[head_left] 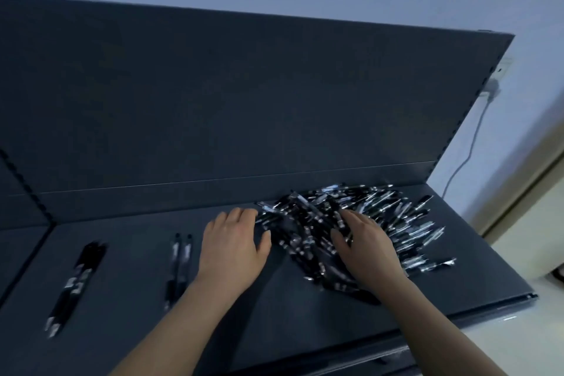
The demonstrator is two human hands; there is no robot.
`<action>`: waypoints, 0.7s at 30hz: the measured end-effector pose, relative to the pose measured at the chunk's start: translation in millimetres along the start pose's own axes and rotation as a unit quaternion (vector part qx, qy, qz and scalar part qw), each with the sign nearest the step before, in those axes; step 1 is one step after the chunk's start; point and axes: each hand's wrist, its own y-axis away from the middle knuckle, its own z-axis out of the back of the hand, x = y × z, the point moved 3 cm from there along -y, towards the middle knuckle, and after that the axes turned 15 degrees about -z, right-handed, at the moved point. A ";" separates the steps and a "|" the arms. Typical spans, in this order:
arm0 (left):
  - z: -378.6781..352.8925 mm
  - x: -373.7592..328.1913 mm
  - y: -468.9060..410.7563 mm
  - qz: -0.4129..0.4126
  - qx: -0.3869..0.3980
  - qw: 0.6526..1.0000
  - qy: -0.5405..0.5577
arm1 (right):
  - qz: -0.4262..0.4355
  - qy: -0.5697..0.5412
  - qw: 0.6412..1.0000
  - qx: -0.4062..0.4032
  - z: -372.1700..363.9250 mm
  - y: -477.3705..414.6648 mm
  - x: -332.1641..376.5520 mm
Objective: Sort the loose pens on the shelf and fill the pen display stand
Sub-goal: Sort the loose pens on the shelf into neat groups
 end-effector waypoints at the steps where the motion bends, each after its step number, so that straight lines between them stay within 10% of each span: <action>1: -7.2 -10.7 -7.2 0.001 0.001 1.000 0.001 | -0.001 0.001 1.000 0.002 3.8 -7.1 -11.9; 21: -93.5 -3.3 -84.3 0.099 0.179 0.978 0.033 | -0.006 -0.004 0.995 0.103 -18.4 -86.2 -77.2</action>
